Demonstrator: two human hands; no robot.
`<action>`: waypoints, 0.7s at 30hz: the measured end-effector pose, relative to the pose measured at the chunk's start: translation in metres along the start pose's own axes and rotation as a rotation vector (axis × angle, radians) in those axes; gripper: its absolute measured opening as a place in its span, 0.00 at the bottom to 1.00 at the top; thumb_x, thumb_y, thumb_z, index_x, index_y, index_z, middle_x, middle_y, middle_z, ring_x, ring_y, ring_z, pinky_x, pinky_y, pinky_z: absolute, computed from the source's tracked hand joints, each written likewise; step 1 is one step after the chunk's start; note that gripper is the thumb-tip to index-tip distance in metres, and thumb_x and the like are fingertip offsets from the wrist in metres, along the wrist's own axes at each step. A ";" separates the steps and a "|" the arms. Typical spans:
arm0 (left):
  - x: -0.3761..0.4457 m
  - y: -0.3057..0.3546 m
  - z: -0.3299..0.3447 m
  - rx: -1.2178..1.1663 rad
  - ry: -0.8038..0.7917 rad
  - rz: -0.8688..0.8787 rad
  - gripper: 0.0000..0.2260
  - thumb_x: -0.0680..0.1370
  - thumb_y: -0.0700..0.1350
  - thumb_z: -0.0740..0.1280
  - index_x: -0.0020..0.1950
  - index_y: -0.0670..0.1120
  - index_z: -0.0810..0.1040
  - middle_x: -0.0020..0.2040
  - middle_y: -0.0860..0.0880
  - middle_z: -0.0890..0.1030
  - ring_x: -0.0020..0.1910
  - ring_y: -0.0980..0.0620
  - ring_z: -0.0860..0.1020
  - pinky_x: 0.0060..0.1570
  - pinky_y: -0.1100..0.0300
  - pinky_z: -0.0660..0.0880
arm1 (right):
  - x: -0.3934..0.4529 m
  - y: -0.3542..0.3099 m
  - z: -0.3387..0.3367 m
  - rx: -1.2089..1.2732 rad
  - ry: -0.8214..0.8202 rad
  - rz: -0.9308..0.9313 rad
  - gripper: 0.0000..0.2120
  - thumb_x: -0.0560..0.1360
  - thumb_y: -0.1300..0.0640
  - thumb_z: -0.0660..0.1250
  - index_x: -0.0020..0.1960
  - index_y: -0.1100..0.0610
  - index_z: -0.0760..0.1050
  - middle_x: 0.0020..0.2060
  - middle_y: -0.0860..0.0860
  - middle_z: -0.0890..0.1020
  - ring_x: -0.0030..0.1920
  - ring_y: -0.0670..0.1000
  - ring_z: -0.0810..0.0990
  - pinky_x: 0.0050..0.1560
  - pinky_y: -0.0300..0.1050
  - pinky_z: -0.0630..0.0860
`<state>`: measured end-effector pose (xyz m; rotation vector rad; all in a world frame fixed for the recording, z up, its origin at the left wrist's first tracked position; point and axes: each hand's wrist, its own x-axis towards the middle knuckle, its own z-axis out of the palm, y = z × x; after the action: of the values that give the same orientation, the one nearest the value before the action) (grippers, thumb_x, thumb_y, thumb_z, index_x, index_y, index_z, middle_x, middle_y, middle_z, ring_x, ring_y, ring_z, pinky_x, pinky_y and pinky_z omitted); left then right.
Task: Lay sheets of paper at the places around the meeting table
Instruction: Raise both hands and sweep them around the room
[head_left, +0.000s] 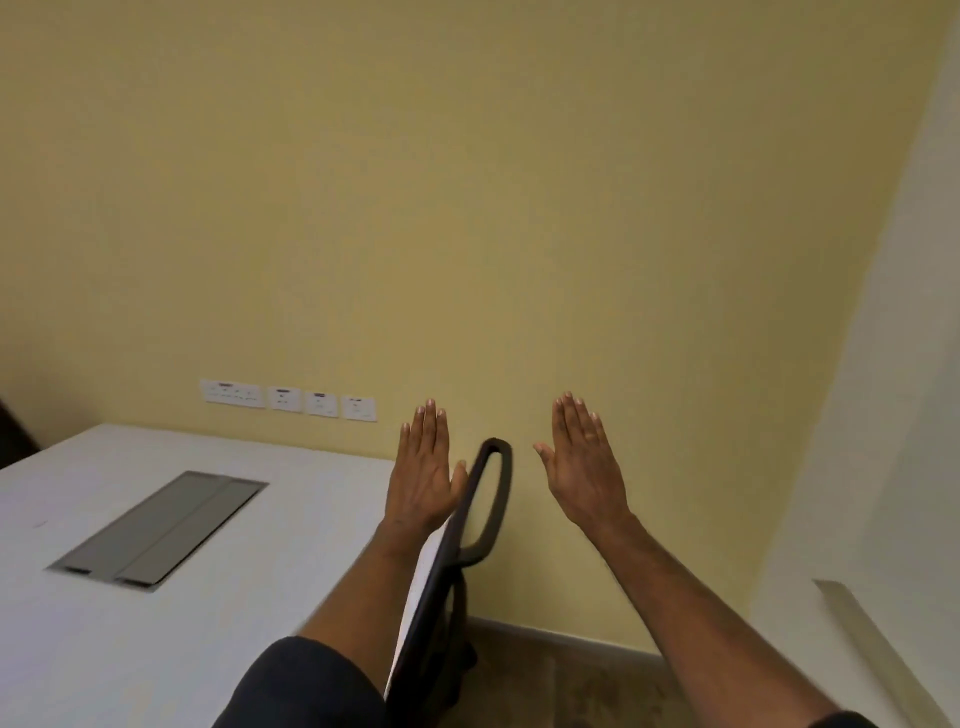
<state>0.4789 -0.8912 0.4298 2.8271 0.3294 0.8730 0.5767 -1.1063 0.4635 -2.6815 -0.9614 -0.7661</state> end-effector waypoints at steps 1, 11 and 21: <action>0.012 -0.018 0.004 0.046 0.008 -0.043 0.34 0.82 0.50 0.55 0.80 0.38 0.42 0.82 0.40 0.41 0.81 0.43 0.40 0.80 0.45 0.43 | 0.030 -0.007 0.019 0.051 -0.018 -0.047 0.34 0.84 0.42 0.45 0.81 0.62 0.46 0.81 0.57 0.49 0.81 0.54 0.45 0.81 0.51 0.42; -0.003 -0.161 -0.023 0.276 0.087 -0.471 0.31 0.84 0.49 0.54 0.80 0.38 0.43 0.82 0.40 0.41 0.81 0.44 0.39 0.80 0.45 0.43 | 0.161 -0.143 0.124 0.315 -0.024 -0.458 0.33 0.84 0.43 0.47 0.81 0.63 0.48 0.81 0.58 0.50 0.81 0.56 0.47 0.81 0.53 0.44; -0.127 -0.284 -0.098 0.471 0.134 -0.885 0.31 0.85 0.52 0.50 0.81 0.40 0.40 0.82 0.41 0.39 0.81 0.44 0.39 0.80 0.47 0.41 | 0.174 -0.353 0.161 0.582 -0.043 -0.794 0.30 0.85 0.47 0.51 0.80 0.64 0.53 0.80 0.59 0.56 0.81 0.57 0.52 0.81 0.53 0.48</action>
<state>0.2752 -0.6419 0.3798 2.4932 1.8159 0.8189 0.5315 -0.6862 0.4210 -1.7921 -1.9377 -0.4263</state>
